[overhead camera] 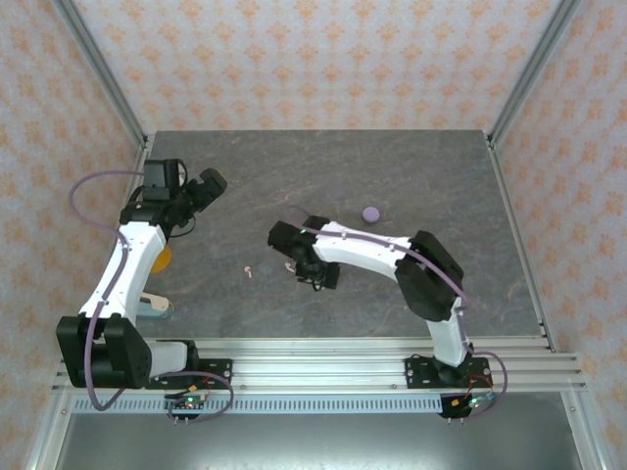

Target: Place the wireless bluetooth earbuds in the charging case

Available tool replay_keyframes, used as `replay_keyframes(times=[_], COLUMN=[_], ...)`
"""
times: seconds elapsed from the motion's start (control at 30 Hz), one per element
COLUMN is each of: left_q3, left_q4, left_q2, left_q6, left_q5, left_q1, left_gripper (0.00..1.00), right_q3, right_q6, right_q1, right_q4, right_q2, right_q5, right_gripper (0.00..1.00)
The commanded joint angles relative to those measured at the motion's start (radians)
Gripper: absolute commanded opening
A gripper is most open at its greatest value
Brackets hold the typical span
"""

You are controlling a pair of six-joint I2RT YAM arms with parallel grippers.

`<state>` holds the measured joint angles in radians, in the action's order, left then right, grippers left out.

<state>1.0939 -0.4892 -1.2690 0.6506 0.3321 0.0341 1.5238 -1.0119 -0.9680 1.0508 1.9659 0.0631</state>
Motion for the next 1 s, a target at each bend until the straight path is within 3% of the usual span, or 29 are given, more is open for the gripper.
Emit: replay_keyframes(times=[0.0,0.4,0.7,0.97], left_q3=[-0.028,-0.305,-0.358,-0.38], left_q4=[0.068,0.519,0.842,1.133], left_q2=[0.029,0.026,-0.16,-0.342], left_q6=[0.015,0.15,0.116,0.161], left_q5=[-0.026,-0.034,-0.017,0.002], left_q1=[-0.058,-0.32,-0.529,-0.634], left_gripper=[1.0,1.0,1.0,1.0], right_q3=[-0.06,-0.168,-0.207,-0.199], right_q6=[0.075,0.181,0.187,0.173], right_q1=[0.059,0.267,0.405,0.473], right_q4=[-0.056,-0.213,-0.291,-0.307], right_q2=[-0.07,-0.115,-0.153,-0.167], right_q5=[-0.055,0.003,0.121,0.192], right_gripper=[0.43,0.43,0.43,0.43])
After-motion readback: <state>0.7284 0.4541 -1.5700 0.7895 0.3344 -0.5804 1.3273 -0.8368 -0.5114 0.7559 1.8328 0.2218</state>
